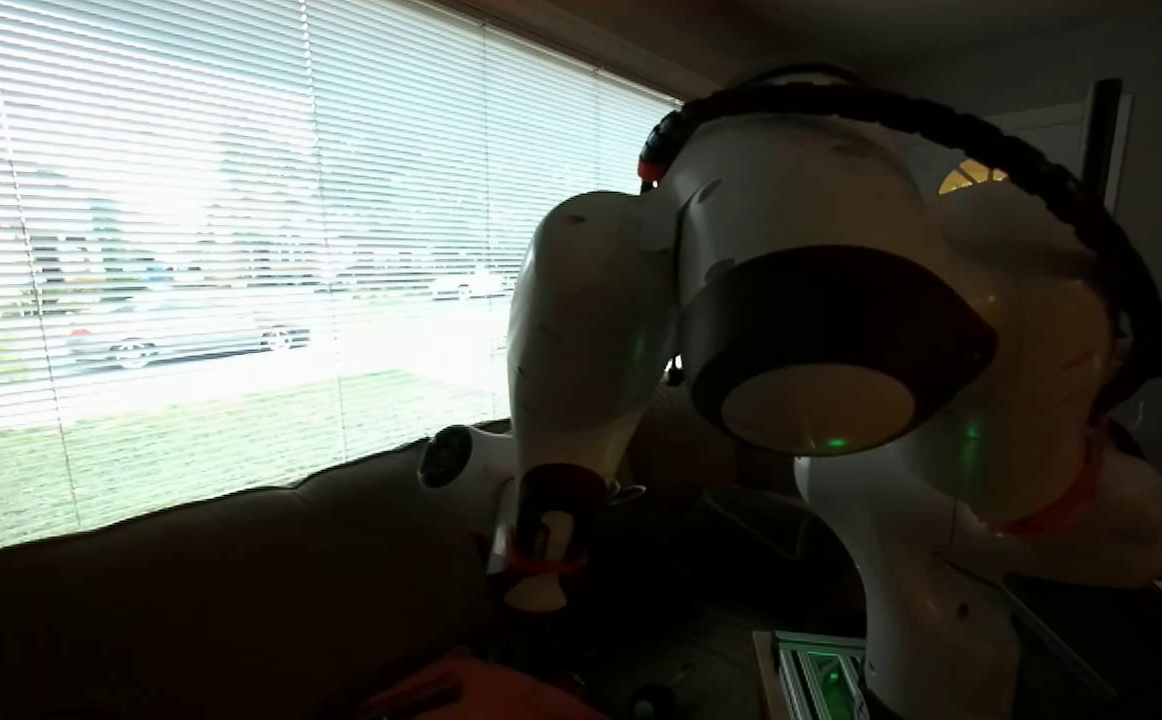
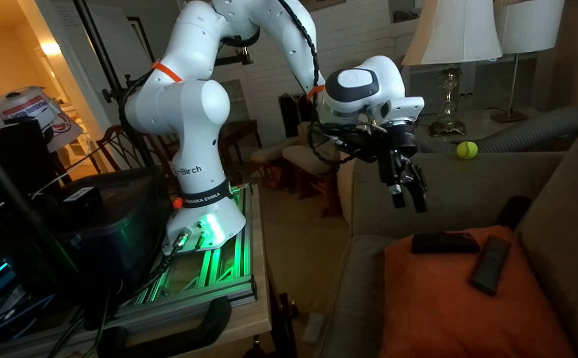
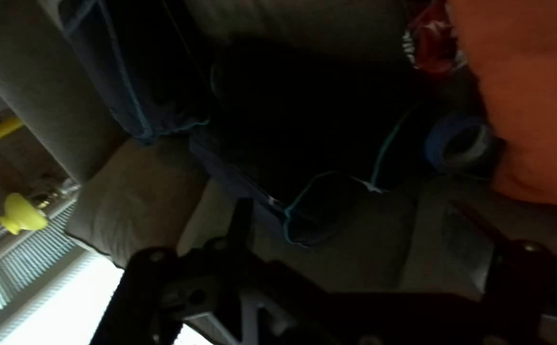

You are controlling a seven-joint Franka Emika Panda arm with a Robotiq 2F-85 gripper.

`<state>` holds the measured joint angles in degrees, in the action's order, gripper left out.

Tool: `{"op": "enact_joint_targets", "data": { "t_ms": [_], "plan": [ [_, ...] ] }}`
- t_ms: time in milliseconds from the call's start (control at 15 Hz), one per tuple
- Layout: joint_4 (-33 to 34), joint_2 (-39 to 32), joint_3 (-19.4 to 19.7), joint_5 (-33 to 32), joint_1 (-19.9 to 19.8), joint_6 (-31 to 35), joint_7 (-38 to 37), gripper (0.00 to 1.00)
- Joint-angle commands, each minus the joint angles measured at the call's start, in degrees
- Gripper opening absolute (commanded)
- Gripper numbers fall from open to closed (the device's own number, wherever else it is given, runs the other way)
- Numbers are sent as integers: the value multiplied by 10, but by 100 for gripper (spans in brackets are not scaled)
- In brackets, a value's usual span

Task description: Take the black object off of the armrest and the place item on the couch and place them on the pillow

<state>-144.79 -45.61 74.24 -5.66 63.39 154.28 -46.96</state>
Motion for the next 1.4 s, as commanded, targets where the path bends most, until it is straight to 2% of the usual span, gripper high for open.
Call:
{"op": "enact_joint_targets", "data": {
  "t_ms": [0,333,667,733,867,1067,1133,1333],
  "plan": [
    [-70,-49,41,26,40,-26,-38,100],
    [-129,-106,67,61,15,-60,-52,100],
    [-106,-115,53,112,-68,-155,-60,100],
    [-121,-113,62,100,-43,-120,-39,100],
    [-114,-112,60,102,-66,-136,-45,100],
    [-109,-112,59,101,-70,-142,-50,100],
    [-112,-89,72,97,-71,-126,-24,100],
    [-98,-42,82,97,-131,-97,64,100]
  ]
}}
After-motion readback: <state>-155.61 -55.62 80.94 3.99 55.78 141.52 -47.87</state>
